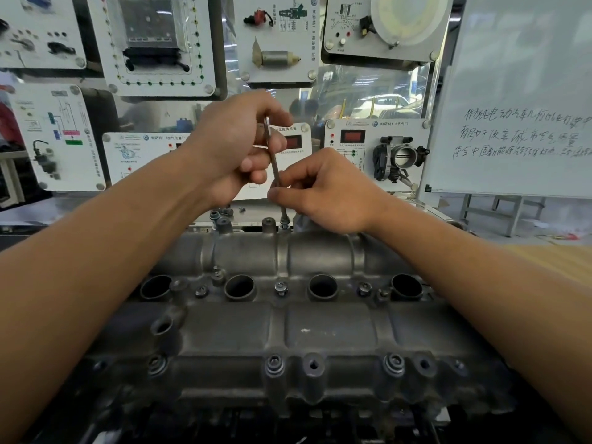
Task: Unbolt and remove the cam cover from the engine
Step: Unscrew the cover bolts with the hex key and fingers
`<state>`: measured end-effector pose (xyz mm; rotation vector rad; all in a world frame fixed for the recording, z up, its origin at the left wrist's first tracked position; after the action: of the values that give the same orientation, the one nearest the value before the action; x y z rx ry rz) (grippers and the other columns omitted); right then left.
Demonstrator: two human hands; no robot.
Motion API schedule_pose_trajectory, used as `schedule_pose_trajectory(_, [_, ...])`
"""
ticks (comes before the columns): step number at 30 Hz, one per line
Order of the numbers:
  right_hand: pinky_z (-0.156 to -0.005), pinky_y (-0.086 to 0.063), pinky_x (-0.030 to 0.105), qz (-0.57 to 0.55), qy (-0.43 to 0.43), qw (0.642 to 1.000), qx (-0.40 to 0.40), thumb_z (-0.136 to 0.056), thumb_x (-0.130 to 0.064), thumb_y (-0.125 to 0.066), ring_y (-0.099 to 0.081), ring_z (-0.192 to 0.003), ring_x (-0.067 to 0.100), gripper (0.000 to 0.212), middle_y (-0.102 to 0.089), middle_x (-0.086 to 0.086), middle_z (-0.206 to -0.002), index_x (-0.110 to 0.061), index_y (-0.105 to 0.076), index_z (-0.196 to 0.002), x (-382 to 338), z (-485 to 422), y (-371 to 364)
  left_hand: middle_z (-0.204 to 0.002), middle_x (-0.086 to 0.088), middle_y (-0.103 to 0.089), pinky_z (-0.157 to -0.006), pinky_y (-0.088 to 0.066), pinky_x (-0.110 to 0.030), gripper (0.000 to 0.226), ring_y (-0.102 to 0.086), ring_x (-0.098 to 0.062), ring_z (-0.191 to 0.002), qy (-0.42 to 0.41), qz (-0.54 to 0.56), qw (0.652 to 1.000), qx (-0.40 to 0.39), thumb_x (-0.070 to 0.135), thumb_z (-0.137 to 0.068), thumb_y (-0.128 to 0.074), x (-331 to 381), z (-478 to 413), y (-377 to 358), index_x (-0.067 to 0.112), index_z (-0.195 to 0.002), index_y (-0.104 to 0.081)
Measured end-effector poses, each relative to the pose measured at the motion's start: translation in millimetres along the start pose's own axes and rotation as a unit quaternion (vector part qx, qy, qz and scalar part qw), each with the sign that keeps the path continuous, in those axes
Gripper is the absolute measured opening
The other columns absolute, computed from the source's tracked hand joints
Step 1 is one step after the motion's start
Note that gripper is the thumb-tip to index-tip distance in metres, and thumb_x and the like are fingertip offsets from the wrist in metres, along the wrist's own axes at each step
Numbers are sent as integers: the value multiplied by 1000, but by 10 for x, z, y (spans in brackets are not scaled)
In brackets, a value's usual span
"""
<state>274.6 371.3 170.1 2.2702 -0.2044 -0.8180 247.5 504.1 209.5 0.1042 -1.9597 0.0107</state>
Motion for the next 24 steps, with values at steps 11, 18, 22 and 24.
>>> schedule_pose_trajectory(11, [-56, -33, 27, -3, -11, 1000, 15, -88, -12, -70, -33, -47, 8, 45, -39, -1, -49, -21, -53, -47, 30, -8, 7, -68, -7, -58, -50, -50, -26, 31, -48, -17, -42, 12, 121, 985, -120, 17, -96, -31, 14, 76, -10, 5, -99, -60])
schedule_pose_trajectory(18, [-66, -49, 38, 32, 9, 999, 13, -85, -8, -68, -52, -65, 19, 23, -60, 28, -73, 8, -62, -69, 57, -45, 4, -78, -7, -62, -63, -57, -31, 20, -63, -21, -58, 5, 85, 975, -207, 20, -95, -47, -4, 108, -120, 7, -96, -63])
schedule_pose_trajectory(22, [-70, -50, 37, 29, 7, 999, 16, -86, -8, -69, -60, -71, 27, 21, -64, 28, -81, 8, -64, -73, 73, -55, 13, -81, -4, -64, -61, -57, -25, 21, -65, -16, -60, -17, 52, 975, -218, 24, -78, -68, -12, 124, -129, 12, -94, -66])
schedule_pose_trajectory(24, [-71, -50, 36, 37, 1, 999, 20, -86, -9, -68, -62, -73, 30, 22, -65, 24, -79, 5, -65, -70, 66, -48, 10, -81, -2, -64, -60, -57, -24, 25, -64, -14, -59, -22, 41, 977, -207, 27, -75, -72, -19, 125, -143, 13, -94, -65])
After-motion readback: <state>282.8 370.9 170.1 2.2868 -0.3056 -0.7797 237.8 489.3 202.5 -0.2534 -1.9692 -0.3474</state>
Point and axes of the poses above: each hand's wrist, its own z-axis away from the middle knuckle, its own y-axis out of the back of the hand, x = y × z, the point moved 2 cm from there along -z, towards the middle knuckle
